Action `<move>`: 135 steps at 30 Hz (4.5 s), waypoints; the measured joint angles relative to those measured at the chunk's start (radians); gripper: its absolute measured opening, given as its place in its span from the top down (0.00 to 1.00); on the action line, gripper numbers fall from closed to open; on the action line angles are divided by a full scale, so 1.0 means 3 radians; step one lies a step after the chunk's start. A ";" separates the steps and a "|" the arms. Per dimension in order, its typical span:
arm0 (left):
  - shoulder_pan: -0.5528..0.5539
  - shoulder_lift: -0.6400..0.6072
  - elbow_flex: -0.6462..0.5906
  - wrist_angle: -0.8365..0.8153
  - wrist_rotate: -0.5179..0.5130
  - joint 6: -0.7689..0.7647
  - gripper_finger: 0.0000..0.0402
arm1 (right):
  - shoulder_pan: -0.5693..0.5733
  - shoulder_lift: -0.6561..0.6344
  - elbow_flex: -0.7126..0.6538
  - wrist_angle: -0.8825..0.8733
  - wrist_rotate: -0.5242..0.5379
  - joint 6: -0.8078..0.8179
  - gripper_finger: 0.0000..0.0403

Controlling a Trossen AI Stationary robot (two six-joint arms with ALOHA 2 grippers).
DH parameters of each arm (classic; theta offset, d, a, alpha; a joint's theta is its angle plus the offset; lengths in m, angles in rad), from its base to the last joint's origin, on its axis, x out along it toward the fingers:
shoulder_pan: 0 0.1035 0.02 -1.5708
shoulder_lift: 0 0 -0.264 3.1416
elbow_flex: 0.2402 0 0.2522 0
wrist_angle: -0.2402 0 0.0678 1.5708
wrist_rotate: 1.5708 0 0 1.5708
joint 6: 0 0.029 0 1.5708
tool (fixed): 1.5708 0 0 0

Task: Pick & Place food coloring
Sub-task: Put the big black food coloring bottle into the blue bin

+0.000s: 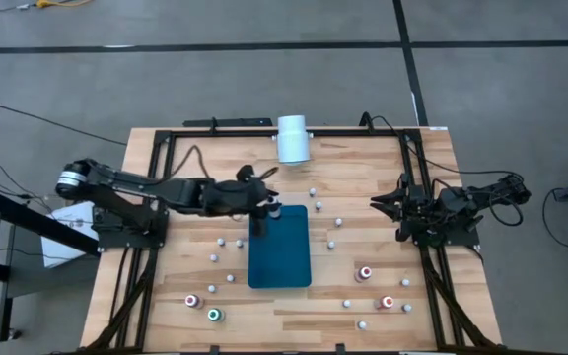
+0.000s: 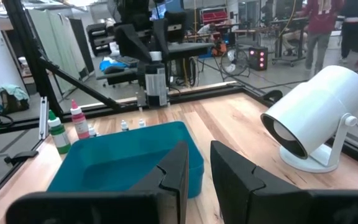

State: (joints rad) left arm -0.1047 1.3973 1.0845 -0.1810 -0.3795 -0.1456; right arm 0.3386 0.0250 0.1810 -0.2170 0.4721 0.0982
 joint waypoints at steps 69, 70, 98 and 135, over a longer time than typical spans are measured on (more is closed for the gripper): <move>-0.0175 0.1472 -0.0076 0.1293 -0.0578 0.0074 0.74 | 0.0000 0.0000 0.0000 -0.0040 -0.0003 0.0025 0.85; -0.0175 0.1492 -0.0076 0.1331 -0.0599 0.0080 0.74 | 0.0001 0.0000 0.0000 -0.0050 -0.0003 0.0026 0.85; -0.0243 0.1674 -0.0076 0.1559 -0.0733 0.0295 0.74 | 0.0001 0.0000 0.0000 -0.0047 -0.0004 0.0028 0.85; -0.0235 0.1675 -0.0076 0.1535 -0.0695 0.0181 0.65 | 0.0001 0.0000 0.0000 -0.0045 -0.0005 0.0029 0.85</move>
State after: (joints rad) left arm -0.1753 1.8997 1.0618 0.2794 -0.5880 -0.0914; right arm 0.3389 0.0250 0.1810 -0.2306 0.4705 0.1070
